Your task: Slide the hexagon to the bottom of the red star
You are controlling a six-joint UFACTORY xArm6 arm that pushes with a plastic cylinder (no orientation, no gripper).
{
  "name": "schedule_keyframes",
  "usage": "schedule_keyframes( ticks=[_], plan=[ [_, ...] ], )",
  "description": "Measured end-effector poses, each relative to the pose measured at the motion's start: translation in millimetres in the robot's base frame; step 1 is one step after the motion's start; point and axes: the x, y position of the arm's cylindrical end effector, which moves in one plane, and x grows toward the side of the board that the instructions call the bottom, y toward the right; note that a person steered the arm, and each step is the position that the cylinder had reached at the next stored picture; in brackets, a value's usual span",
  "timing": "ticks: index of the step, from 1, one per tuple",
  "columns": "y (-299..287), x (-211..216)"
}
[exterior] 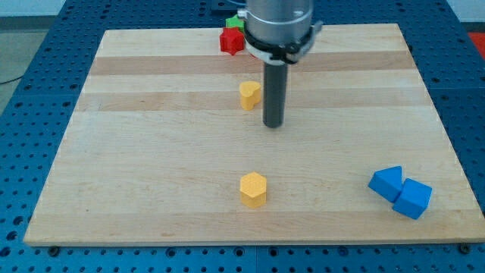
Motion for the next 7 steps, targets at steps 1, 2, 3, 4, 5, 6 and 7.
schedule_keyframes(
  ticks=[1,2,3,4,5,6,7],
  plan=[
    [20.2,59.5],
    [16.3,122.2],
    [-17.4,140.5],
    [-34.2,123.9],
    [-54.1,99.5],
    [-84.5,77.3],
    [-99.1,47.7]
  ],
)
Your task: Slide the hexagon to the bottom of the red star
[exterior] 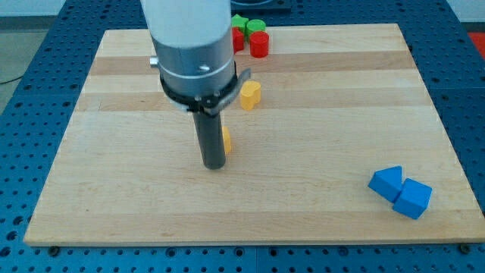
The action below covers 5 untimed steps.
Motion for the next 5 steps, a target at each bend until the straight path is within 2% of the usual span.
schedule_keyframes(
  ticks=[5],
  plan=[
    [-0.3,-190.1]
  ],
)
